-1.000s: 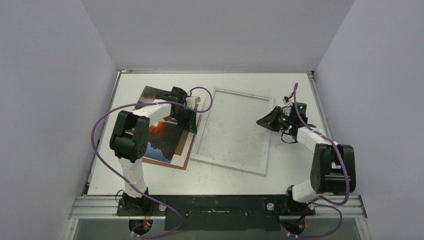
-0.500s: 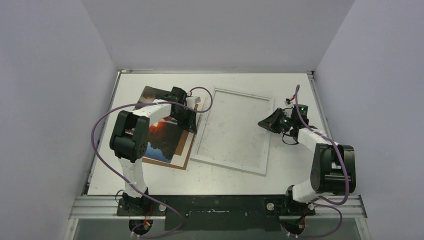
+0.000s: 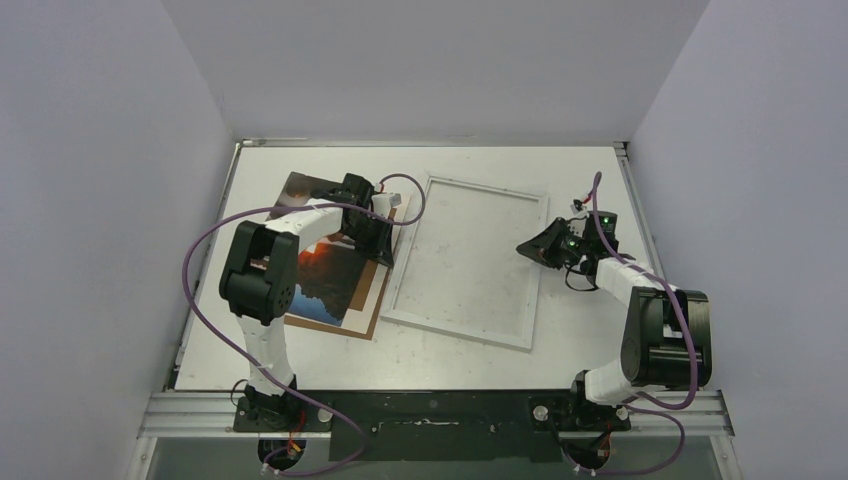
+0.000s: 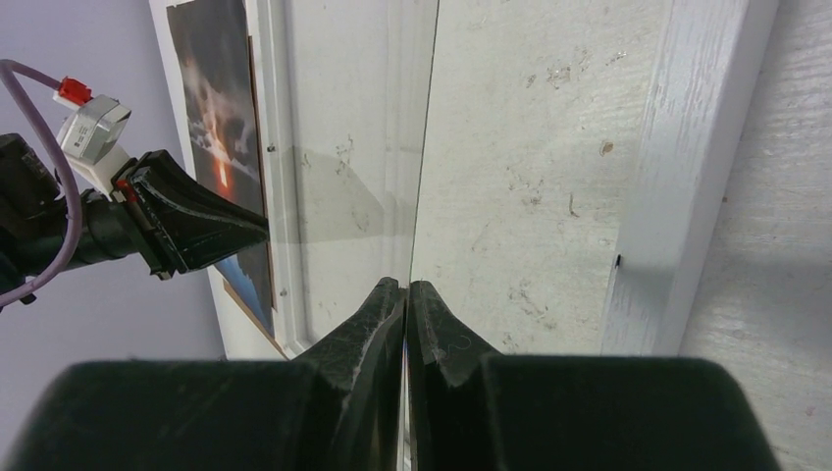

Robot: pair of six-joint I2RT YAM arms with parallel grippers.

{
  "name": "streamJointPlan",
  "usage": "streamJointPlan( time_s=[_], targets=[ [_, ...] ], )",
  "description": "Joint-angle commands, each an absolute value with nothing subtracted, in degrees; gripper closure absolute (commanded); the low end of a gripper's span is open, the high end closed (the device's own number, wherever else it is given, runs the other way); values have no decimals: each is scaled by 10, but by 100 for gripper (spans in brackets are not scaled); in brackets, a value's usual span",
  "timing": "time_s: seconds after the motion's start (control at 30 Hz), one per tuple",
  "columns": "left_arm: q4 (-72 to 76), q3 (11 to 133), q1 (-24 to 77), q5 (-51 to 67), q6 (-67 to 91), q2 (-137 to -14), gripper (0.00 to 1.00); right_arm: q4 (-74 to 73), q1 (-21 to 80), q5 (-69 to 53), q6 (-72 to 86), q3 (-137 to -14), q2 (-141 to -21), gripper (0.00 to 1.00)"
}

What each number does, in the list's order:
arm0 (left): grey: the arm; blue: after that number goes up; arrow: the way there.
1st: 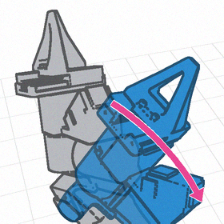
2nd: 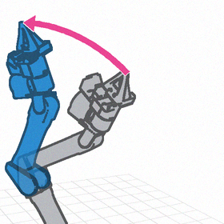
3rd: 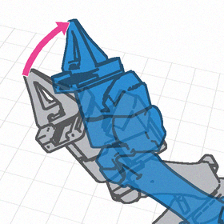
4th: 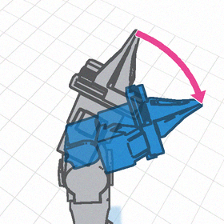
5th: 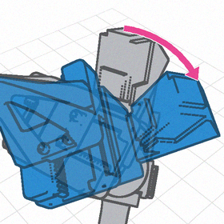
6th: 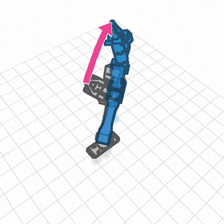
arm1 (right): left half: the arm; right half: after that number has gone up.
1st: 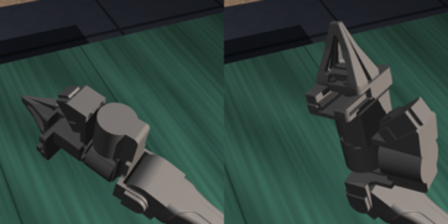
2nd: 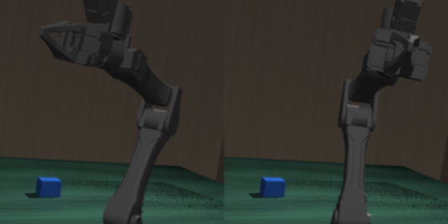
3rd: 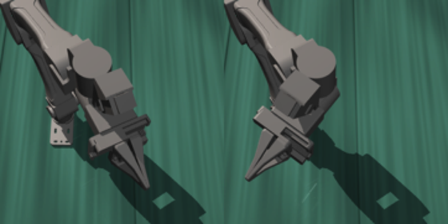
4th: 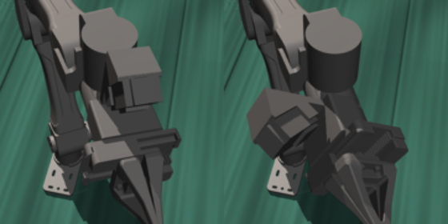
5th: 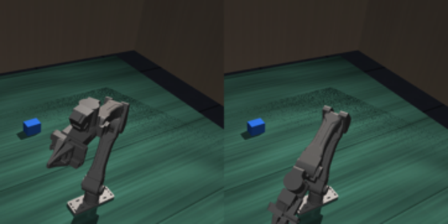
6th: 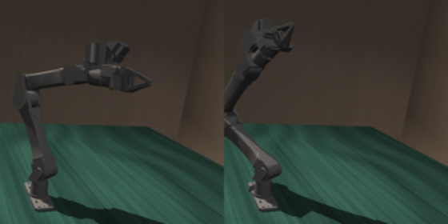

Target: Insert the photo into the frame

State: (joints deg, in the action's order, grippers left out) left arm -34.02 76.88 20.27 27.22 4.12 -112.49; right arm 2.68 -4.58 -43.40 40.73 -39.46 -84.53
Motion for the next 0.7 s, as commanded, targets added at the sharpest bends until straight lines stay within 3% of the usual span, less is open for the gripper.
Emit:
streamJointPlan(
  time_s=[0.0, 0.67],
  targets=[
    [-338, 789, 206, 275, 34, -1118, 86, 65, -49, -458, 418, -404, -830, 95],
    [-338, 790, 206, 272, 32, -1119, 88, 5, -52, -481, 402, -465, -862, 95]
  ],
)
